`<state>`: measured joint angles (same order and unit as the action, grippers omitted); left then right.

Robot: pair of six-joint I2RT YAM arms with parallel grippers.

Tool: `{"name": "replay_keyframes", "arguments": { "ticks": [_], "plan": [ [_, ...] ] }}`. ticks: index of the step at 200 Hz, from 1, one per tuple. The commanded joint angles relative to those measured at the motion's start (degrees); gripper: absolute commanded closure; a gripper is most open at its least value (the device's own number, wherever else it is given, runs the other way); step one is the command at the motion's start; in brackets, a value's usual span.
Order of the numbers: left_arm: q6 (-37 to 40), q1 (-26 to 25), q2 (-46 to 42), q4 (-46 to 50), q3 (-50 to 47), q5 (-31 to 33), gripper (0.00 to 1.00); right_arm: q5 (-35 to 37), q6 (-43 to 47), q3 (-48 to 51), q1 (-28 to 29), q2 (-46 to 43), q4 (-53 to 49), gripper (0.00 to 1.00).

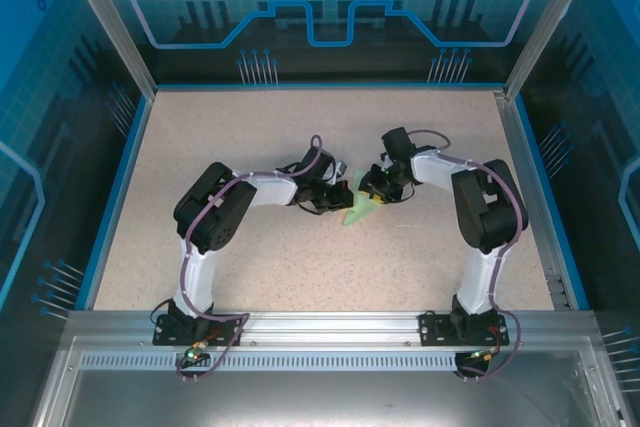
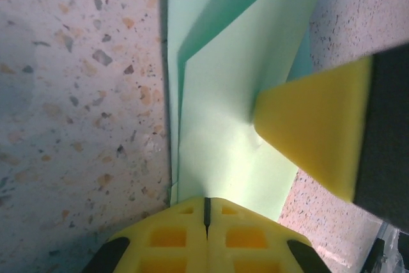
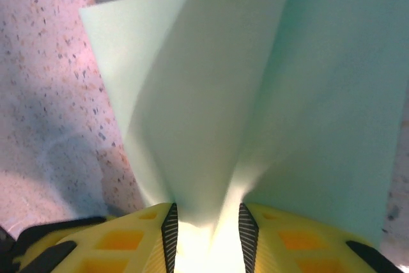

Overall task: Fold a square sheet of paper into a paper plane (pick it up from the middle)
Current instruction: Fourth fold the wing at the center of the table.

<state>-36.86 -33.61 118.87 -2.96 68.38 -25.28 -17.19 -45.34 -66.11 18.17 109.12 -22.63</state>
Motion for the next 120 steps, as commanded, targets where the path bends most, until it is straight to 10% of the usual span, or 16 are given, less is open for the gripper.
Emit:
{"name": "replay_keyframes", "arguments": {
  "ticks": [1, 120],
  "plan": [
    [2.76, -0.35, 2.58, 6.58, 0.89, 1.40, 0.98, -4.10, 3.67, 2.50, -1.70, -5.25, 4.39, 0.66],
    [2.44, -0.57, 2.92, 9.52, 1.94, 1.75, 1.00, -8.83, 11.71, 3.71, 0.70, -0.52, 5.91, 0.91]
  ]
}}
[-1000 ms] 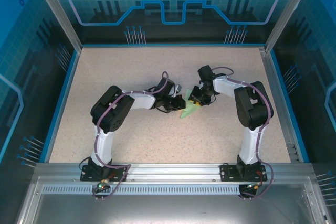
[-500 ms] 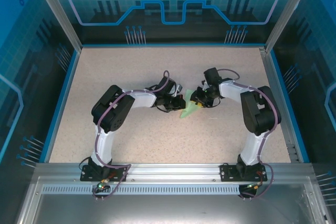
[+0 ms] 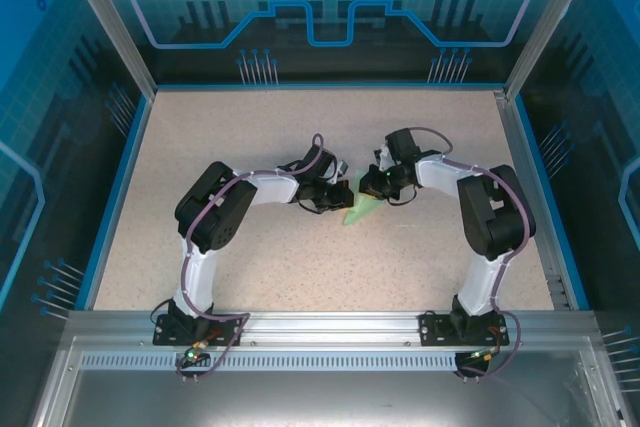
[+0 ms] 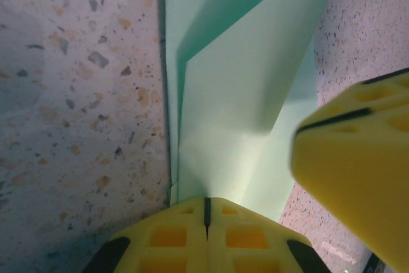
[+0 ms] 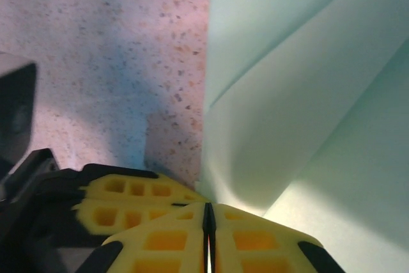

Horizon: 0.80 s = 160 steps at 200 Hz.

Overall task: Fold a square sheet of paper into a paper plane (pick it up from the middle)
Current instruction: Fourth fold the wing at the center of the table.

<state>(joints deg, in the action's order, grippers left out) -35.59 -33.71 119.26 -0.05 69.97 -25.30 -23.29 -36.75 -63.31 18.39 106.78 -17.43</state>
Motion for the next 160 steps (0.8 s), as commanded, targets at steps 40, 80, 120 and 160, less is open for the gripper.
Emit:
{"name": "replay_keyframes", "arguments": {
  "ticks": [40, 80, 120, 160],
  "plan": [
    [1.31, -0.68, 2.64, 8.75, 1.22, 2.52, 1.00, -7.29, 7.89, 3.32, -0.70, 3.05, 5.85, 0.91],
    [1.84, -0.81, 2.81, 11.02, 1.88, 3.50, 1.00, -5.81, 9.38, 3.67, -3.63, 4.56, 6.43, 0.91],
    [2.81, -0.83, 3.25, 13.31, 2.36, 3.77, 1.00, -4.06, 8.90, 2.84, -5.89, 4.51, 6.09, 0.91],
    [3.24, -0.99, 3.32, 13.94, 2.94, 3.50, 1.00, -5.67, 8.72, 2.70, -3.91, 1.43, 6.70, 0.91]
  ]
}}
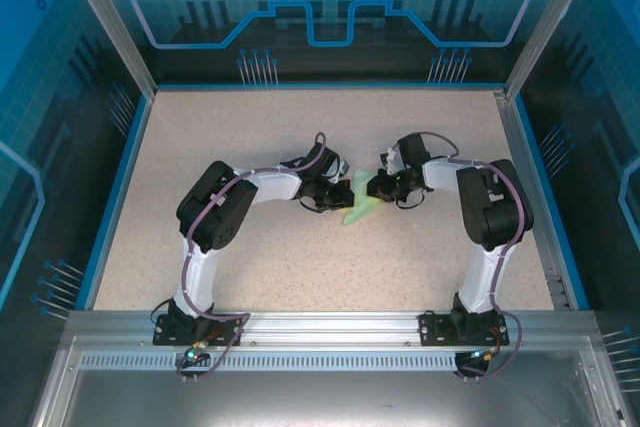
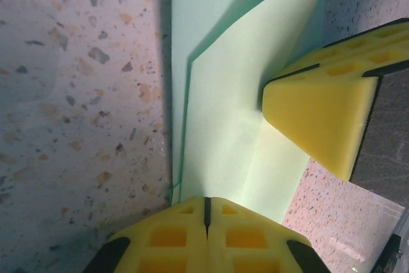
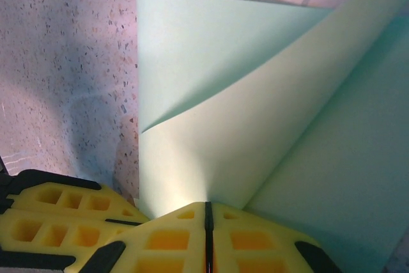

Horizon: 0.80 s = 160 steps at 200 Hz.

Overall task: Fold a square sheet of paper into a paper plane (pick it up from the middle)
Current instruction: Fourth fold the wing at the center of the table.

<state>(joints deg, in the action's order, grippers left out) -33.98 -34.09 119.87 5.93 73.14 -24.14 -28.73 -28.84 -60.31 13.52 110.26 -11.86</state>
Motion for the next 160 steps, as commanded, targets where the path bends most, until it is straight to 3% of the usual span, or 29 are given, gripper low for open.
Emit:
{"name": "replay_keyframes", "arguments": {
  "ticks": [1, 67, 160],
  "plan": [
    [1.63, -0.58, 2.72, 7.95, -0.21, 2.30, 1.00, -0.34, 0.80, -0.27, 1.06, -2.14, 1.17, 0.91],
    [2.10, -0.90, 3.17, 9.12, 0.54, 2.52, 1.00, -1.22, -0.73, -0.82, 3.29, 2.12, 2.26, 0.92],
    [4.00, -0.99, 4.05, 12.17, 0.68, 2.33, 1.00, 2.32, -3.92, -5.53, -5.04, 4.03, 2.15, 0.92]
  ]
}}
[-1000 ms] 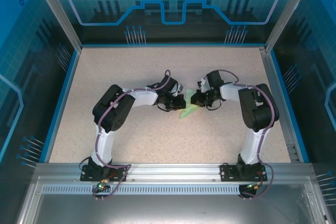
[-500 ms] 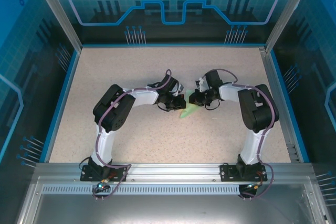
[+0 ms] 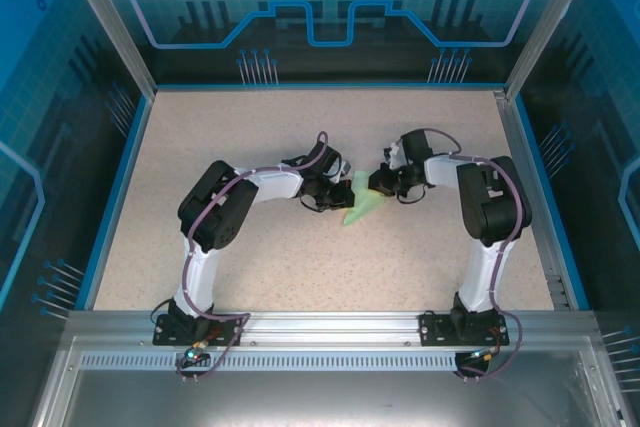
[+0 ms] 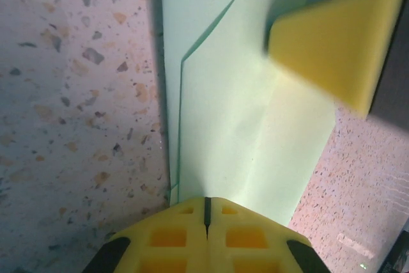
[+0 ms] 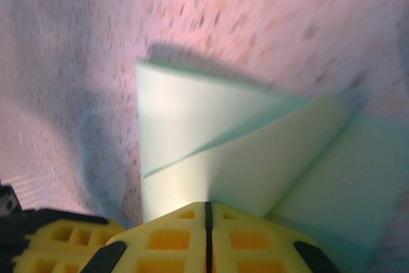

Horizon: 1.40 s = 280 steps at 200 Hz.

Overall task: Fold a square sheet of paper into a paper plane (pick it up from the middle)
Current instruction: Fourth fold the wing at the center of the table.

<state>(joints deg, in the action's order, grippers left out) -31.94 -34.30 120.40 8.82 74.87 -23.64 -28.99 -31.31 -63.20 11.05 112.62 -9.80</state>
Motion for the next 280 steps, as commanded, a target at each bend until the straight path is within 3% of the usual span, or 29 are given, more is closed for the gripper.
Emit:
{"name": "replay_keyframes", "arguments": {
  "ticks": [1, 40, 72, 104, 151, 280],
  "plan": [
    [1.97, -0.77, 3.53, 9.29, -1.04, 1.84, 1.00, 2.60, -1.55, -2.68, -2.68, 1.70, 0.11, 0.92],
    [2.18, -0.78, 3.75, 9.41, -1.02, 1.67, 1.00, 3.42, -2.14, -5.95, -4.92, 1.86, -0.34, 0.92],
    [2.20, -0.96, 3.83, 9.54, -0.61, 1.75, 1.00, 3.48, -1.43, -4.66, -4.57, -4.02, -0.58, 0.91],
    [2.06, -0.96, 4.12, 9.79, -0.11, 2.02, 1.00, 0.95, -1.49, -1.20, -1.10, -6.60, -0.63, 0.90],
    [1.39, -1.05, 4.14, 10.16, 0.01, 2.37, 1.00, -2.33, -2.27, 0.21, 3.80, -0.72, 0.66, 0.91],
    [2.41, -1.12, 4.80, 13.87, 0.19, 2.28, 1.00, 2.62, -2.78, -4.03, -5.53, 5.01, 2.21, 0.92]
  ]
}}
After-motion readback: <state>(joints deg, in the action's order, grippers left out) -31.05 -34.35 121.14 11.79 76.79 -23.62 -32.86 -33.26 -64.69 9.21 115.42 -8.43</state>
